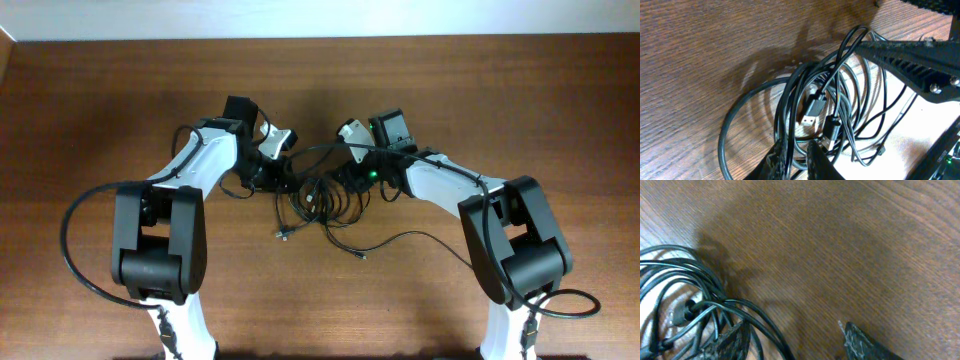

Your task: Untangle cables

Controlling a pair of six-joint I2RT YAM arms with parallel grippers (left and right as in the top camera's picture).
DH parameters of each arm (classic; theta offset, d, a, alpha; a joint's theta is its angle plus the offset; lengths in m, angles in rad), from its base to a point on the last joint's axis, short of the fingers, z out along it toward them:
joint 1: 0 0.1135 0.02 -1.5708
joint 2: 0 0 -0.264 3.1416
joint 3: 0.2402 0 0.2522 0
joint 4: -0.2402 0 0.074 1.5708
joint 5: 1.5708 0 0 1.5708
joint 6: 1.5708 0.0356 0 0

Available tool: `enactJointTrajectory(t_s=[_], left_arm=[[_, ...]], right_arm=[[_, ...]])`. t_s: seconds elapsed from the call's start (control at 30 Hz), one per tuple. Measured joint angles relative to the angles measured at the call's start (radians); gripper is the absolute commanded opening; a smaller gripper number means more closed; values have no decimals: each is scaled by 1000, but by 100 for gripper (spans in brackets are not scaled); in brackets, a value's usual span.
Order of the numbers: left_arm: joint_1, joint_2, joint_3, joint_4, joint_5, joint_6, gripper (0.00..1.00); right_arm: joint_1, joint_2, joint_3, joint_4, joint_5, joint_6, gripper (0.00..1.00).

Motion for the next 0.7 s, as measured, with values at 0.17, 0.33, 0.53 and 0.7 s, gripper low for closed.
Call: enactJointTrajectory(t_s=[0.17,0.33,0.53,0.7], left_arm=[[0,0,0,0,-10,0,16],[0,0,0,0,-14,0,16],[0,0,0,8,-14,0,16],[0,0,0,12,-14,0,14]], right_arm=[[1,19,2,23,-23,6,59],[1,67,26,109,-11,0,48],[12,72,32,105,22,-15,37],[35,83,48,116,154,-60,4]])
